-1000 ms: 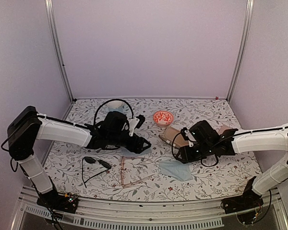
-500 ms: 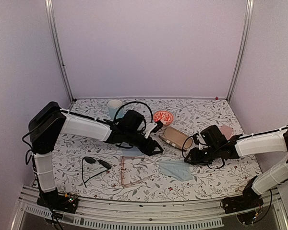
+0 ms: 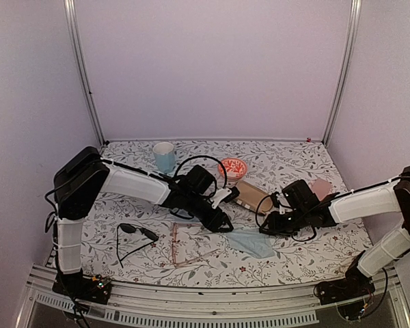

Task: Organize the sunglasses
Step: Pick up the glasses cleaning cloth from the center of the board.

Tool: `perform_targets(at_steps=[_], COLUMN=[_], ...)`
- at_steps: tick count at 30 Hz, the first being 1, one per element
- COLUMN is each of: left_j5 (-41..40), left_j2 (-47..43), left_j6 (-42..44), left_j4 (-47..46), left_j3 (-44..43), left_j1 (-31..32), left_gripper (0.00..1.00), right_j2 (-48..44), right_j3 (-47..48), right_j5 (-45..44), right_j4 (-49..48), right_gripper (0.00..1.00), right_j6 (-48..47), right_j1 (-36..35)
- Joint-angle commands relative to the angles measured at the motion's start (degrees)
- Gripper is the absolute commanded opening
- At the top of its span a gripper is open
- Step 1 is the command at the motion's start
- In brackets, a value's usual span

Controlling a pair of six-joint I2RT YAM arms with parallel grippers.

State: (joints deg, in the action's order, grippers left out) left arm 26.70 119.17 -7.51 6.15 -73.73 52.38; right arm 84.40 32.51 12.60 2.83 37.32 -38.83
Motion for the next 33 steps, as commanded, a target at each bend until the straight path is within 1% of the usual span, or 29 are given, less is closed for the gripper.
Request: perform_targets(at_steps=[1, 5, 14, 22, 25, 26, 29, 33], left_j5=[1.01, 1.25, 1.09, 1.08, 1.02, 0.99, 0.92, 1.37], left_j2=[1.37, 1.75, 3.14, 3.43, 3.3, 3.22, 2.79, 1.77], left_j6=[1.45, 1.44, 1.14, 0.78, 0.7, 0.61, 0.36, -0.04], left_j4=[1.96, 2.18, 2.3, 1.27, 0.78, 0.55, -0.23, -1.77], left_j3=[-1.5, -1.71, -1.76, -1.52, -1.35, -1.28, -1.09, -0.94], left_j1=[1.05, 1.23, 1.5, 1.5, 1.51, 1.5, 1.5, 1.5], left_gripper=[0.47, 0.41, 0.34, 0.24, 0.21, 0.19, 0.13, 0.02], right_j2=[1.27, 2.25, 2.56, 4.03, 3.9, 3.66, 2.23, -0.41], right_j3=[-0.12, -0.1, -0.57, -0.82, -0.73, -0.71, -1.23, -1.96], right_j5=[0.66, 1.24, 1.37, 1.46, 1.32, 1.22, 1.12, 0.25], right_j4=[-2.89, -3.49, -5.37, -7.83, -7.93, -7.97, -8.87, -9.51], right_gripper=[0.33, 0.31, 0.28, 0.23, 0.2, 0.16, 0.1, 0.04], right_j6=[0.98, 0.93, 1.65, 2.66, 2.67, 2.64, 2.5, 1.93], right_j1=[0.24, 0.16, -0.28, -0.46, -0.39, -0.39, -0.39, -0.4])
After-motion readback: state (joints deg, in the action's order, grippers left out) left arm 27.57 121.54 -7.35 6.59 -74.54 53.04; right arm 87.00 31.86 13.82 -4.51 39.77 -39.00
